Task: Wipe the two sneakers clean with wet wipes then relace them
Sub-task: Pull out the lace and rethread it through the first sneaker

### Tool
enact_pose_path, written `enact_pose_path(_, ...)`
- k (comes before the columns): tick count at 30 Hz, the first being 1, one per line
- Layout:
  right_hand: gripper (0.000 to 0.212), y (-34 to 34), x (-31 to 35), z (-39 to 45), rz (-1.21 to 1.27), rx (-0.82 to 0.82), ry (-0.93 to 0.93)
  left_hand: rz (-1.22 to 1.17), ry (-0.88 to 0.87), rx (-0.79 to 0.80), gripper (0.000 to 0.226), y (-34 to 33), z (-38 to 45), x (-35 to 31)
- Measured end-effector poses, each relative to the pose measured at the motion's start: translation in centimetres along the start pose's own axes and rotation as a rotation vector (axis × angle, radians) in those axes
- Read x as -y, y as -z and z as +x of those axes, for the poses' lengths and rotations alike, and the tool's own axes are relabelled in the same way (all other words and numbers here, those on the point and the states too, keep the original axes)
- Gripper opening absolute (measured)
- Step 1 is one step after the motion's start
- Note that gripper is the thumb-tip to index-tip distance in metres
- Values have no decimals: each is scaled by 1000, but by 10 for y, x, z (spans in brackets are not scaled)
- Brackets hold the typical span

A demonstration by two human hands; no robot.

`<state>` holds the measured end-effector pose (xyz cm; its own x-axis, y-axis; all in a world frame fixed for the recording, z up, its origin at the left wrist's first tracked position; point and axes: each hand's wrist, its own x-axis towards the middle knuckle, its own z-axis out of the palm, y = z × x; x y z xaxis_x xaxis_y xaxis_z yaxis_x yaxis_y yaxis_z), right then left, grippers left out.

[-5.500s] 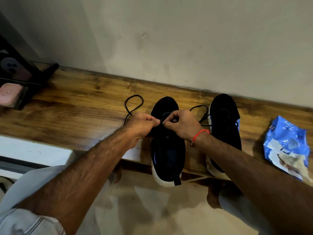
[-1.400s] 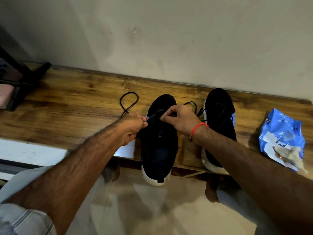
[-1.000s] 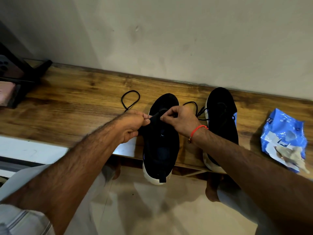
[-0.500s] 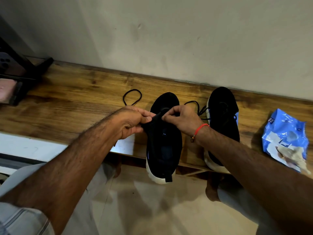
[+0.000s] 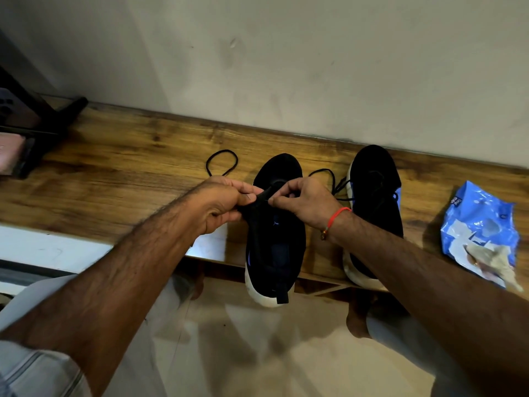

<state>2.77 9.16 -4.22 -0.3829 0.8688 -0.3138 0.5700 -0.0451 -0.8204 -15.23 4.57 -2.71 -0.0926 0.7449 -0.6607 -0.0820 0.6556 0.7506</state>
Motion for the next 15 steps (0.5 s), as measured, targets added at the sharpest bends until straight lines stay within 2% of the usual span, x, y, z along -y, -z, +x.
enact_pose_path(5, 8, -1, 0, -1, -67, -13, 7, 10, -18, -6, 25, -1, -2, -2)
enact_pose_path(11, 12, 2, 1, -3, -81, 8, 40, 25, -38, 5, 23, 0, -5, -3)
enact_pose_path(15, 13, -4, 0, -2, -78, -55, 7, 29, -43, 52, 20, -1, -7, -6)
